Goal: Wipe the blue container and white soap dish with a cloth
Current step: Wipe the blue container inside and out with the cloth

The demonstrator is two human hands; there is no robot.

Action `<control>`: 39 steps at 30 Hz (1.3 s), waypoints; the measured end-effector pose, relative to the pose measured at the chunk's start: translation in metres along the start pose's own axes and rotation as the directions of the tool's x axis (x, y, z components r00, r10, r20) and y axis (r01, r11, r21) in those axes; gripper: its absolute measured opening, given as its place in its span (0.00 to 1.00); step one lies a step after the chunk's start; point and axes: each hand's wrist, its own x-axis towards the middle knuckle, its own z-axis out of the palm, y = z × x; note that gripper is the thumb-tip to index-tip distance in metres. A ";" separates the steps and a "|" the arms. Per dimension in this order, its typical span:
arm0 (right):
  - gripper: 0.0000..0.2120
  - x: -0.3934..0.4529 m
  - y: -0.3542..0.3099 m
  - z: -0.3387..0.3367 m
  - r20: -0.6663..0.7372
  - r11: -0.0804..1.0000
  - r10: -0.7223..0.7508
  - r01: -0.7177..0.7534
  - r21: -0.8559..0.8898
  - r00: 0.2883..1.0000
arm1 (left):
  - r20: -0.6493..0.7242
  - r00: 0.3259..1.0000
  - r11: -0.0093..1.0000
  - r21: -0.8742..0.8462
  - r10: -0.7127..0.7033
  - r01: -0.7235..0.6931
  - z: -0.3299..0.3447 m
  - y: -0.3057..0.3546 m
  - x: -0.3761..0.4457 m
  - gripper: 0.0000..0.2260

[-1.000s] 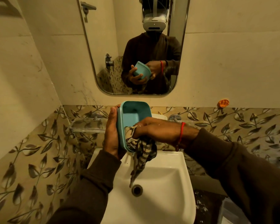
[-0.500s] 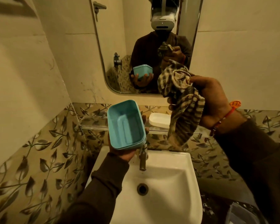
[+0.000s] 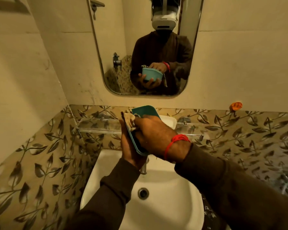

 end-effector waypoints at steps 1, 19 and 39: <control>0.10 -0.002 0.002 0.000 0.068 0.999 -0.031 0.033 -0.017 0.997 | -0.013 1.000 1.000 0.016 -0.018 0.019 -0.005 0.002 -0.002 0.29; 0.17 0.015 0.039 -0.036 0.039 0.753 -0.366 0.320 -0.575 0.930 | -0.199 0.976 0.990 0.092 -0.086 0.106 0.034 0.005 0.000 0.27; 0.08 -0.003 0.025 -0.022 0.366 0.991 0.069 -0.107 0.085 0.928 | -0.170 0.951 0.849 0.510 0.257 -0.138 0.022 0.023 0.000 0.32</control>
